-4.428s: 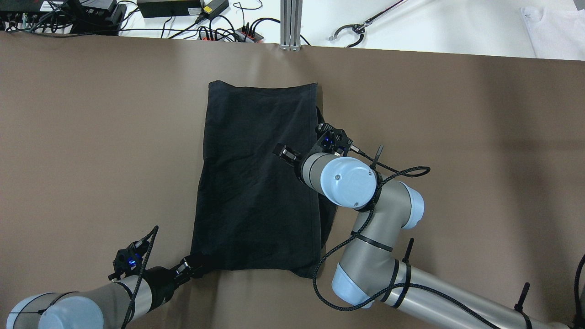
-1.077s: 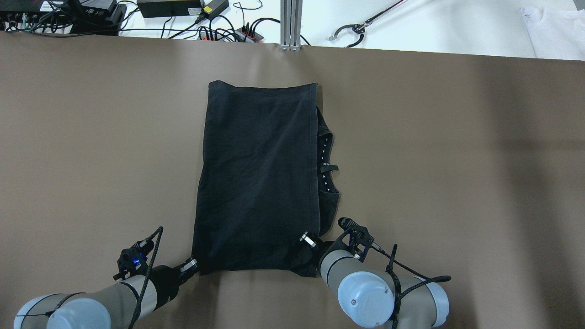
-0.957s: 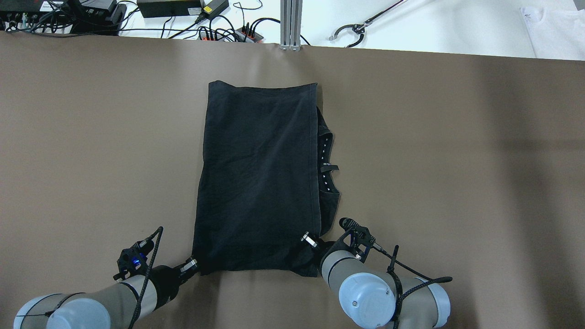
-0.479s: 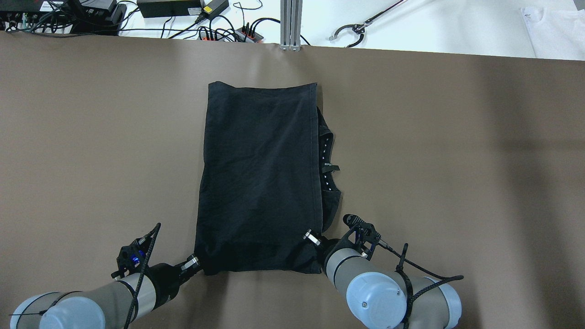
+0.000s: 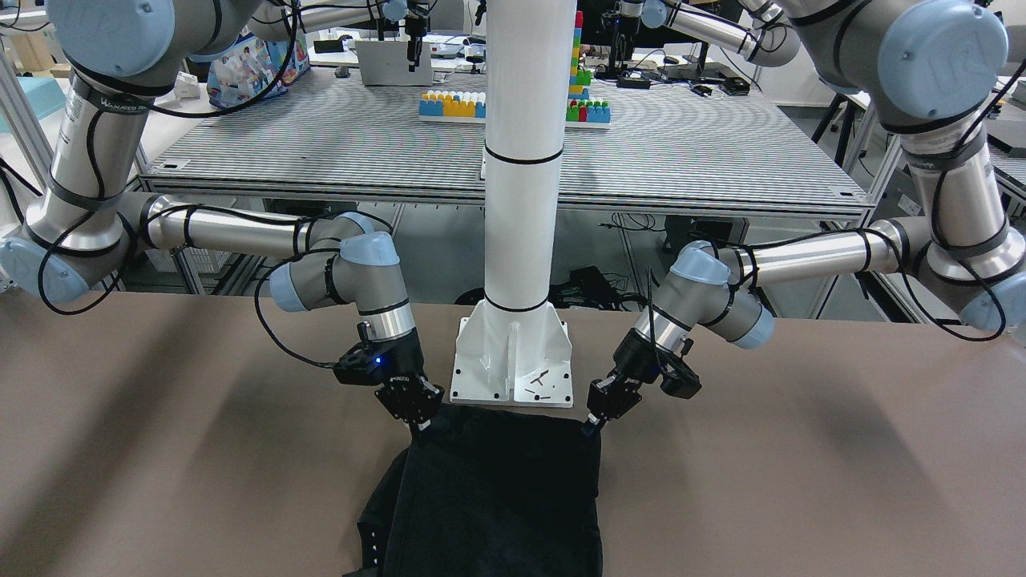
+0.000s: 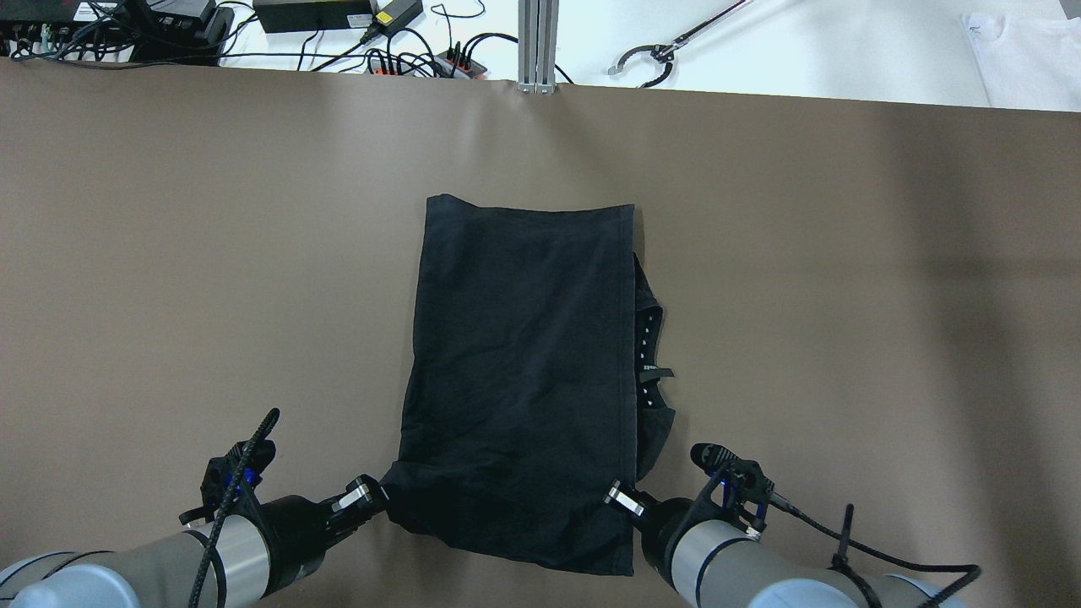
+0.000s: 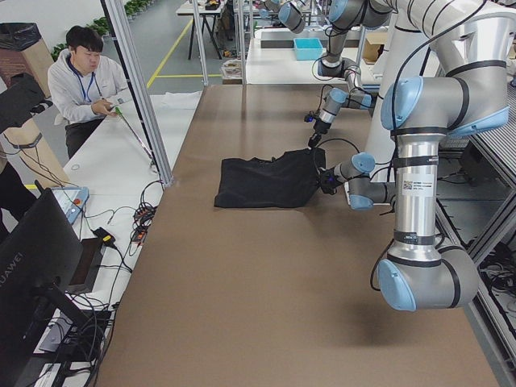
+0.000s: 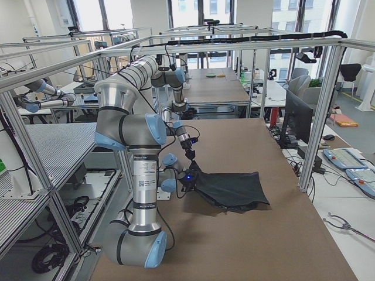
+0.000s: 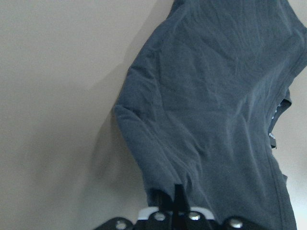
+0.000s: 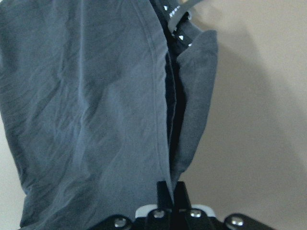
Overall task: Fold clothes
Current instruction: 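Lift the near edge with both grippers and fold it toward the far edge, then lay the folded edge down on the far side with both grippers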
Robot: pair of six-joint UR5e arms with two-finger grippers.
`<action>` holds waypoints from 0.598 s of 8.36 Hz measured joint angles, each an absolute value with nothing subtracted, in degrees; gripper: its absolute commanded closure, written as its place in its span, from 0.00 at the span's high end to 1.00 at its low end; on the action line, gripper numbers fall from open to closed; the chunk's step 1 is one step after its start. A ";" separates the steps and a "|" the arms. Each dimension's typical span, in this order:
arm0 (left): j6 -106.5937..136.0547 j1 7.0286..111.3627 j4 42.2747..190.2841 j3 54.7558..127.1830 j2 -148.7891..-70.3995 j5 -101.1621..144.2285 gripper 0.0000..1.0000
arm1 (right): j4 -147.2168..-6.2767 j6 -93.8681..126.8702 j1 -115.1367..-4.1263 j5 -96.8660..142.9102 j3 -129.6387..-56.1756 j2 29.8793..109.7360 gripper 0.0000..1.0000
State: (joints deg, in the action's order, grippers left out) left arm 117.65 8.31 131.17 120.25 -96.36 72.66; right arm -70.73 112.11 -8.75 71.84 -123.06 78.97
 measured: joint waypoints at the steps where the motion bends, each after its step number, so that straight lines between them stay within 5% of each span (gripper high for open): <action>1: 116.24 9.61 125.67 123.05 -97.77 74.71 0.00 | -72.36 111.95 -8.17 71.96 -125.98 79.97 0.00; 5: 107.51 25.17 102.38 121.50 -113.52 85.19 0.00 | -80.34 105.05 -19.49 74.88 -120.60 68.97 0.00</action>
